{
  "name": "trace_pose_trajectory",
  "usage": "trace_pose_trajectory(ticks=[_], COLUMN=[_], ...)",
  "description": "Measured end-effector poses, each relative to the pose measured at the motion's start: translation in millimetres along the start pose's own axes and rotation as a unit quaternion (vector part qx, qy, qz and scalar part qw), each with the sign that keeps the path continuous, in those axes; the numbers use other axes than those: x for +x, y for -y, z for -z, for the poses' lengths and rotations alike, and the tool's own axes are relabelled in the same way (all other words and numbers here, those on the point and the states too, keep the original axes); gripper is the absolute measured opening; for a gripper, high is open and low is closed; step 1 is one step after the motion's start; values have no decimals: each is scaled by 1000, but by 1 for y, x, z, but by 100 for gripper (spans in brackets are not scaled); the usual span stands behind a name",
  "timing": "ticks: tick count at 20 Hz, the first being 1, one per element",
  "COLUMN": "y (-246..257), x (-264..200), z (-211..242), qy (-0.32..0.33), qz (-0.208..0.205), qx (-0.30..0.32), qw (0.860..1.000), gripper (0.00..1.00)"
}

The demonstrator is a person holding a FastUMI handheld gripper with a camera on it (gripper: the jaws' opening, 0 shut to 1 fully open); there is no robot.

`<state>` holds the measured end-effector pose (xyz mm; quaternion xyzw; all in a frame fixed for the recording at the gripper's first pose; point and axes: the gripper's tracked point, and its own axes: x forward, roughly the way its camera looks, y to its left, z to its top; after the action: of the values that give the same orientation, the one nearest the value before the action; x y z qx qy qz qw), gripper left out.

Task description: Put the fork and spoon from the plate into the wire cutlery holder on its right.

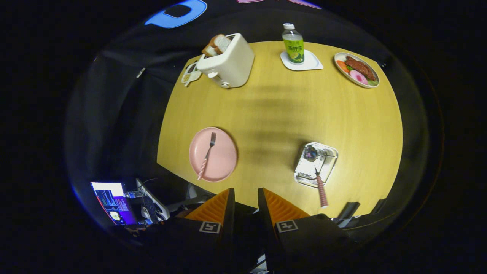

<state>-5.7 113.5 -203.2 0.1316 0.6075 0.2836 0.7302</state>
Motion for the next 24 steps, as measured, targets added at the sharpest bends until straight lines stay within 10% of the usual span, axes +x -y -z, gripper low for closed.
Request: trace_pose_trajectory(ticks=[10,24], y=[-130,-114], x=[131,259], z=[31,46], qy=[-33,-65], qz=[-46,58], qx=[27,73], qw=[998,994], gripper=[57,57])
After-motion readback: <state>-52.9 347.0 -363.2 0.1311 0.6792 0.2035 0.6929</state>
